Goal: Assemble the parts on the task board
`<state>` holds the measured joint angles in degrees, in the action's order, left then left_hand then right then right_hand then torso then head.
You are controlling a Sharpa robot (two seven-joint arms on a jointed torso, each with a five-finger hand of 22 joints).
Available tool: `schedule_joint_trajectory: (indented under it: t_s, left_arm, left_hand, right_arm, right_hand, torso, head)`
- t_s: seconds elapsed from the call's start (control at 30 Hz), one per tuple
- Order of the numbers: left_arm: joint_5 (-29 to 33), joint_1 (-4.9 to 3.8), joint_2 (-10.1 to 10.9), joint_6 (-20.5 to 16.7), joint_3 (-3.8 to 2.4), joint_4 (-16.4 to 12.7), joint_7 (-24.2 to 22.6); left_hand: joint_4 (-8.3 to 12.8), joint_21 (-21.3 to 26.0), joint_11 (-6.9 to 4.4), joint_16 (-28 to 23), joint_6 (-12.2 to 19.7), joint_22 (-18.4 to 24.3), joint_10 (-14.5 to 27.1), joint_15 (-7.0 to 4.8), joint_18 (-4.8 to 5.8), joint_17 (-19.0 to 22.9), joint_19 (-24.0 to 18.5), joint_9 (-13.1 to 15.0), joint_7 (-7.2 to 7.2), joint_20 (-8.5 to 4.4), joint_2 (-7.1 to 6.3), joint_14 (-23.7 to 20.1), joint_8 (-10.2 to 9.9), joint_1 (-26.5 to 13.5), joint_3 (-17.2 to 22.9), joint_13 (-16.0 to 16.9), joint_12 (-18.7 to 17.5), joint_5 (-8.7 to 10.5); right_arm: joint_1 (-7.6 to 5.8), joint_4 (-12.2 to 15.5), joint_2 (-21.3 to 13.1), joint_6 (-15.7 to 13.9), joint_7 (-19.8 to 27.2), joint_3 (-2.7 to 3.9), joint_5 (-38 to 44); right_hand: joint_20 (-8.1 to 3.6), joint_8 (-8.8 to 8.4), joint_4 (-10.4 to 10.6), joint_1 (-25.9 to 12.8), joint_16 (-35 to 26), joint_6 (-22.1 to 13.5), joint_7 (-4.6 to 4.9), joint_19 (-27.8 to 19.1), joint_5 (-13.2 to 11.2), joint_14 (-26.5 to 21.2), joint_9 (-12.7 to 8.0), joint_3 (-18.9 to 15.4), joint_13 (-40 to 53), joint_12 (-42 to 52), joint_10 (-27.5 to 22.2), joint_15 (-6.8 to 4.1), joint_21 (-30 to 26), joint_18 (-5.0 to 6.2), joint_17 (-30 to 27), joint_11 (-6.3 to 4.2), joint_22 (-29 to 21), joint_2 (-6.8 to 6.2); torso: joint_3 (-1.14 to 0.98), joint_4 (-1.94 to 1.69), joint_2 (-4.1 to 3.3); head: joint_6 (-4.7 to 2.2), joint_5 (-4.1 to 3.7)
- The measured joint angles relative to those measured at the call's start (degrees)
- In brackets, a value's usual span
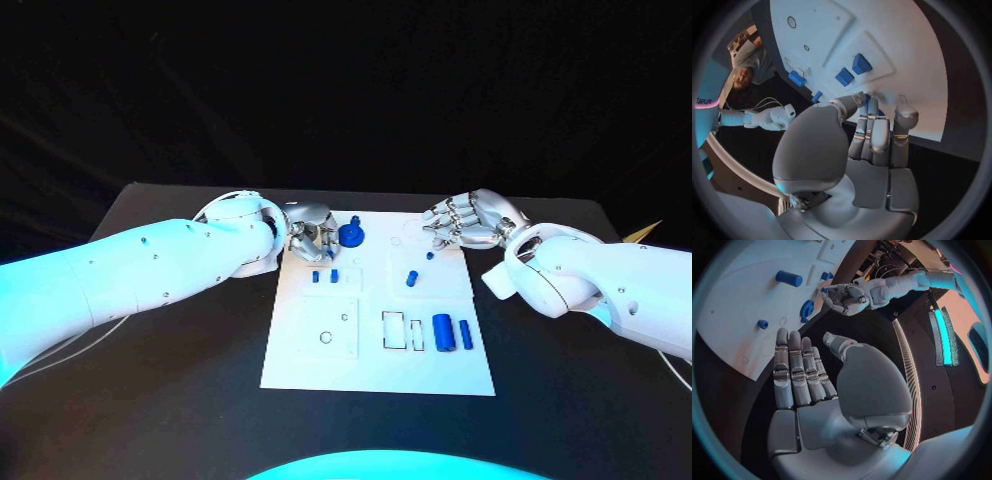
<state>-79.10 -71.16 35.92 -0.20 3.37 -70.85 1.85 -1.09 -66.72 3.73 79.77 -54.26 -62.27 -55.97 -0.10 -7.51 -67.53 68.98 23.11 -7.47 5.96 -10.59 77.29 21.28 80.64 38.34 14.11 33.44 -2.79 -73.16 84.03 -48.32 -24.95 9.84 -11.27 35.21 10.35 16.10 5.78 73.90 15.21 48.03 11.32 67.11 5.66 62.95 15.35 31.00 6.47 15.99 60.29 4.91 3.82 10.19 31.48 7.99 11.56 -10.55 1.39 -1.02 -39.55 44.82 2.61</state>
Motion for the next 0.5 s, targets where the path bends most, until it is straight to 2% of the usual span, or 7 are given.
schedule_joint_trajectory:
  t_s: [0.5]
  left_arm:
    - [-0.1, 0.11, 0.0, -0.3, 0.09, 0.3, 0.1]
  left_hand:
    - [0.6, 0.0, -0.05, 0.2, -0.7, -0.5, -1.0, 0.00, -0.01, -0.1, 0.0, 0.2, -0.21, 0.00, -0.07, 0.0, -0.3, -0.1, 0.0, 0.0, -0.4, 0.01]
  right_arm:
    - [0.00, 0.0, 0.0, 0.0, 0.0, 0.00, 0.0]
  right_hand:
    - [0.00, 0.00, 0.0, 0.0, 0.0, 0.0, 0.00, 0.0, 0.0, 0.0, 0.0, 0.0, 0.0, 0.0, 0.0, 0.00, 0.0, 0.00, 0.0, 0.00, 0.0, 0.00]
  torso:
    - [0.03, -0.03, -0.02]
  head:
    - [0.07, 0.05]
